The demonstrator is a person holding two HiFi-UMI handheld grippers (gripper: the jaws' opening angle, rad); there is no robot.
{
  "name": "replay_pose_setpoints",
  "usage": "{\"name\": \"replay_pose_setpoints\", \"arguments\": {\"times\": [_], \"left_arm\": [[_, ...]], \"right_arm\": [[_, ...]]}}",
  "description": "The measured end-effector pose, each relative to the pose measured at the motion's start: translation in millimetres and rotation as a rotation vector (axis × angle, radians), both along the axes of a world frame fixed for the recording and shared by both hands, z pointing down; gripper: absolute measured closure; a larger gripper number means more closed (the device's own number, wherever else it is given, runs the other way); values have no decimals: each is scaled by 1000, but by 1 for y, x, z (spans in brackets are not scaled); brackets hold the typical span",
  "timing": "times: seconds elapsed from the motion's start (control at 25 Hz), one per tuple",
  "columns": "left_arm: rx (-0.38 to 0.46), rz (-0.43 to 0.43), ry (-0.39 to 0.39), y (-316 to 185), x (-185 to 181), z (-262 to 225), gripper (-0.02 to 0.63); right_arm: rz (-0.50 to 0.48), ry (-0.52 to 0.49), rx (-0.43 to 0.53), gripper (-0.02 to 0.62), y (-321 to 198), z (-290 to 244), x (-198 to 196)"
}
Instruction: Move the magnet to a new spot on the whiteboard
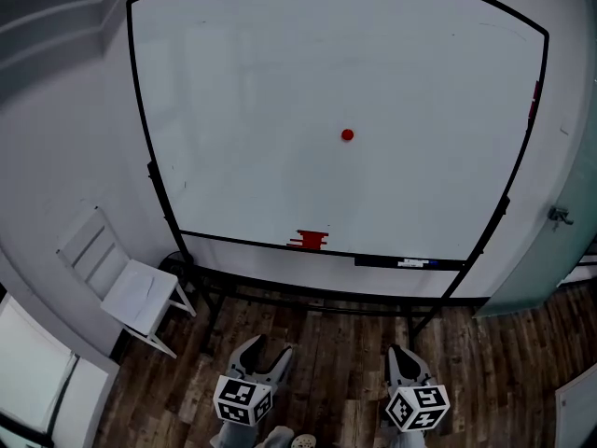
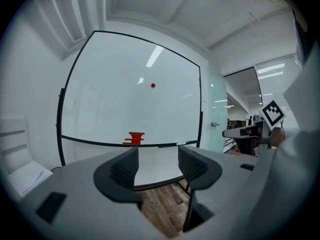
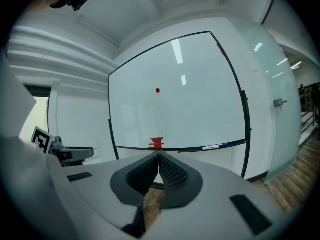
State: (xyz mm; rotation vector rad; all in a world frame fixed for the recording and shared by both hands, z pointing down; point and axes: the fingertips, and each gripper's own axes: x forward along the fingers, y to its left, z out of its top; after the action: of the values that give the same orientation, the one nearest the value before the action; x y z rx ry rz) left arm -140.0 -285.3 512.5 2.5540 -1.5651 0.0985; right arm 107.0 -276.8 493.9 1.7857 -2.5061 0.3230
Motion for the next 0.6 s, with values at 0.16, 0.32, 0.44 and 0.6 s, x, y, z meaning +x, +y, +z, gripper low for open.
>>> {"name": "replay_pose_setpoints", "arguments": {"times": [0.16,0.32,0.44,0.6], "left_arm": [[-1,20,-9,-16,-2,2,362],[-19,51,-7,-22,7,7,362],[-41,68,-11,-24,13,16,362],[-49,85,-8,-31,23,20,362]], "right_arm": [[4,-8,4,568,-10,1,-8],[18,-8,-26,568,-10,11,-6],[40,-8,-48,568,-10,18,2],[48,-2,-57,568,-19,22,12]]}}
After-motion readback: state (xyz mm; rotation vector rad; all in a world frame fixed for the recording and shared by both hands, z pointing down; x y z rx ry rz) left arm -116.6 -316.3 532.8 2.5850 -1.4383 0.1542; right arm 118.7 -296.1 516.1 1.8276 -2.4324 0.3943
